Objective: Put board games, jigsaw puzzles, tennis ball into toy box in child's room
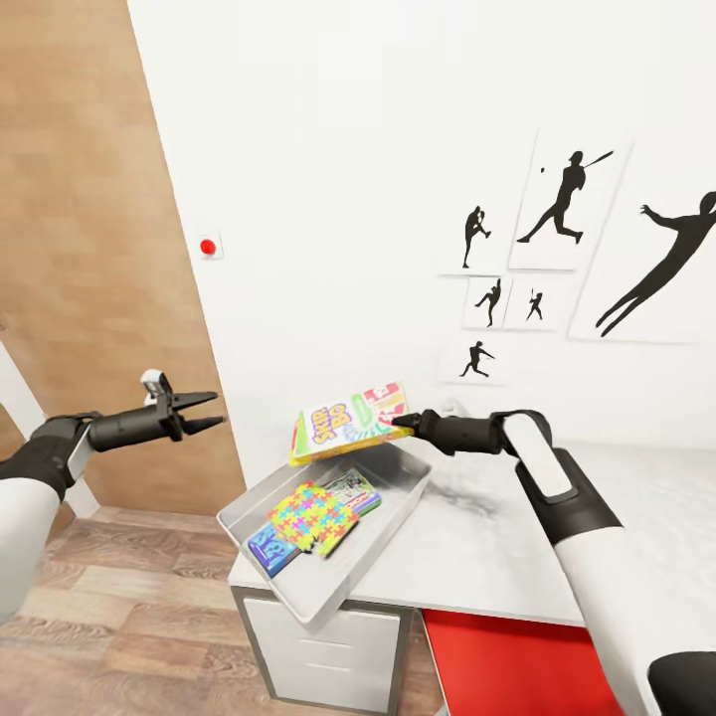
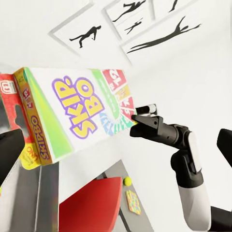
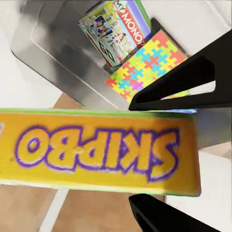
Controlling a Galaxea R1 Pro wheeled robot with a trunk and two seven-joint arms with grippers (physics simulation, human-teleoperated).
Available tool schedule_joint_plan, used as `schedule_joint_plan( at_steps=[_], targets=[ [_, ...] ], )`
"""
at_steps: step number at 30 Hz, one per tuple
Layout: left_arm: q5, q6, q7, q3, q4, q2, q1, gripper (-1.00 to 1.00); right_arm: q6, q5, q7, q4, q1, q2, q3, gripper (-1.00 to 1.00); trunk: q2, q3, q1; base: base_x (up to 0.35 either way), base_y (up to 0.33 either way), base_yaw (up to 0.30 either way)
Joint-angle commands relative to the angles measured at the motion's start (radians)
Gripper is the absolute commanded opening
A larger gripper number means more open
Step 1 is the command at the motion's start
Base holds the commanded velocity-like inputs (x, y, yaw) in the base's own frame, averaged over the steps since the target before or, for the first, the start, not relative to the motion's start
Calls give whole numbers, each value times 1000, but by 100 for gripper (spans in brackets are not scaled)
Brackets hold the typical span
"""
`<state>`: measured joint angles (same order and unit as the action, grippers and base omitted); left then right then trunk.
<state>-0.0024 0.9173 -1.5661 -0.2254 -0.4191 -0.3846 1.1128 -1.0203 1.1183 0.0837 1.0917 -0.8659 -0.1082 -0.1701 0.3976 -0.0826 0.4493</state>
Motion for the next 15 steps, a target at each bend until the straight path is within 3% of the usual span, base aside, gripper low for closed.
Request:
schedule_joint_plan(
  at_steps=[1,5,15],
  targets=[
    [-2,11,-5,-5,0,-6,1,100,-7,15,15,7,5,5,4,-100,2,-2,1,0,0,0],
    [-2,11,-5,-11,0,-26,1,100,-26,36,38,29,27,26,25,-100,2,-2,1,0,10,0],
    [-2,9,-5,-14,1,-32,0,100,-27,65,52,37,39,16,66,-100,2,-2,1,0,19,0]
  ],
)
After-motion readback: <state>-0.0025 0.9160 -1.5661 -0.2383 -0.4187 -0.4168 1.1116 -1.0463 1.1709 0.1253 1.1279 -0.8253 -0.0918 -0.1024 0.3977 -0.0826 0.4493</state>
